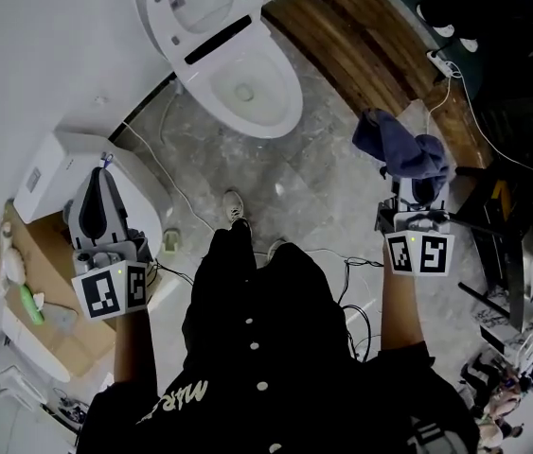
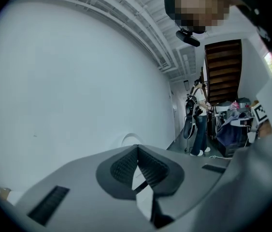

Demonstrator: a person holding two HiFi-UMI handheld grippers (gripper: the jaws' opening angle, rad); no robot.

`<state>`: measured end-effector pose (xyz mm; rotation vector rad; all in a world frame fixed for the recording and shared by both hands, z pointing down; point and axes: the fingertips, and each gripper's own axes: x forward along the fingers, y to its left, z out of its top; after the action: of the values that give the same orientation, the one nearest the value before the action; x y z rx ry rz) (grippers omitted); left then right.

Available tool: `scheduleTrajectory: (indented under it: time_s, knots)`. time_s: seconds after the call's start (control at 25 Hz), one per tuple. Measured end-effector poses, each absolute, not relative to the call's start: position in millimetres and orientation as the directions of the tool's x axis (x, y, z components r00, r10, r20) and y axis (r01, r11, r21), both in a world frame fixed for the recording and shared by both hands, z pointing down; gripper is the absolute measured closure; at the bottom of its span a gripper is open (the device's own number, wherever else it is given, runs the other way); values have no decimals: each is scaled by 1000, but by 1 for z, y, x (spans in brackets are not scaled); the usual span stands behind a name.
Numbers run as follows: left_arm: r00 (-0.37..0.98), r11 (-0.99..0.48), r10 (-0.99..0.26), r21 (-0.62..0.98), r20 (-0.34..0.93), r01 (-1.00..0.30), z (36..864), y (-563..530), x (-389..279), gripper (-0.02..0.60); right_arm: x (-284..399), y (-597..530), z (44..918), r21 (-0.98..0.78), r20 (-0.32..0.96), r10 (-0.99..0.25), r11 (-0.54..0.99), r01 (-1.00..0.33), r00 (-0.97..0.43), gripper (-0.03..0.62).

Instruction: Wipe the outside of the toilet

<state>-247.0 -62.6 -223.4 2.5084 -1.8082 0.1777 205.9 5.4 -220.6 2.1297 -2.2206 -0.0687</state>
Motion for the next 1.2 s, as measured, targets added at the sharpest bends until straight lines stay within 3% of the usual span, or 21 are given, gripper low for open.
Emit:
scheduleTrajectory:
  time_s: [1.2]
  knots:
    - [363,-364,-932,25,-15,-931,-288,-101,-271,571,165,-17,-294,106,-104,-995,-11,-994,0,491]
